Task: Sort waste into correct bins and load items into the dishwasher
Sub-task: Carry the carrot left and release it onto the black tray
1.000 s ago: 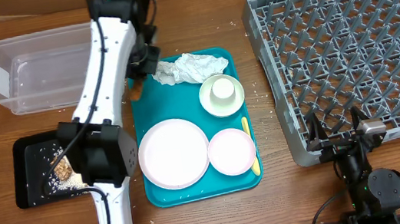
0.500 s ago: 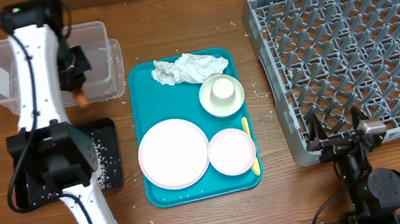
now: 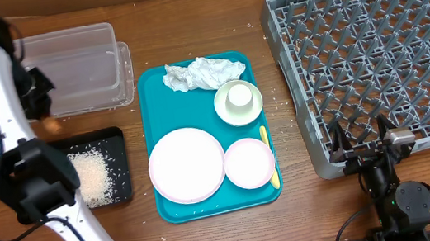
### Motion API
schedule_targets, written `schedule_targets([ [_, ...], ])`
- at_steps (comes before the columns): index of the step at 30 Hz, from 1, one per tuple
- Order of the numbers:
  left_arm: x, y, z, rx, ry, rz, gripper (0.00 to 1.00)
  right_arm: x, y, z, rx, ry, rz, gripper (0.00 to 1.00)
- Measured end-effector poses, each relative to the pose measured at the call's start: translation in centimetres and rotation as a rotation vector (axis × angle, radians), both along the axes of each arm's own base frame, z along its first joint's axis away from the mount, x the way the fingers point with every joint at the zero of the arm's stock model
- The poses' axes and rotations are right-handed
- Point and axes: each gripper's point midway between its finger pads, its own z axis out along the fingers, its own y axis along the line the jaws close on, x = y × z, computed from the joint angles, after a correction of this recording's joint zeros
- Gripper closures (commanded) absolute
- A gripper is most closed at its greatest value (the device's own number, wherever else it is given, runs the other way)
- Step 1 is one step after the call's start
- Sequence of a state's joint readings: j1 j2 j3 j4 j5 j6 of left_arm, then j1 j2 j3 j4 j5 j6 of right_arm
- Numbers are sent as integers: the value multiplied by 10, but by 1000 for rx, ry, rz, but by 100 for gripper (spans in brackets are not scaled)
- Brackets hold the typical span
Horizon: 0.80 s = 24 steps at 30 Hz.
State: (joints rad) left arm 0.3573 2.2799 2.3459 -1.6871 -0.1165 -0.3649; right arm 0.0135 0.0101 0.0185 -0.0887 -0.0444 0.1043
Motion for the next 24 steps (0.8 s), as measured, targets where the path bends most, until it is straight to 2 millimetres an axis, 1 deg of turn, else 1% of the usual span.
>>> schedule_targets([
  [2,-6,13,0,-4,-1,36,96,0,0,0,0,0,0,0],
  [4,-13,21,-4,-24,8,69,96,0,0,0,0,0,0,0],
  [6,-26,28,-16,-63,42,111,96,0,0,0,0,0,-1,0],
  [10,-49,28,-37,-116,131,146,96,0,0,0,0,0,-1,0],
  [13,-62,27,-48,-141,183,159,96,0,0,0,0,0,0,0],
  [17,-70,28,-52,-152,205,172,96,0,0,0,0,0,0,0],
  [20,-70,28,-53,-154,207,174,93,0,0,0,0,0,0,0],
  [24,-71,28,-53,-154,208,174,92,0,0,0,0,0,0,0],
])
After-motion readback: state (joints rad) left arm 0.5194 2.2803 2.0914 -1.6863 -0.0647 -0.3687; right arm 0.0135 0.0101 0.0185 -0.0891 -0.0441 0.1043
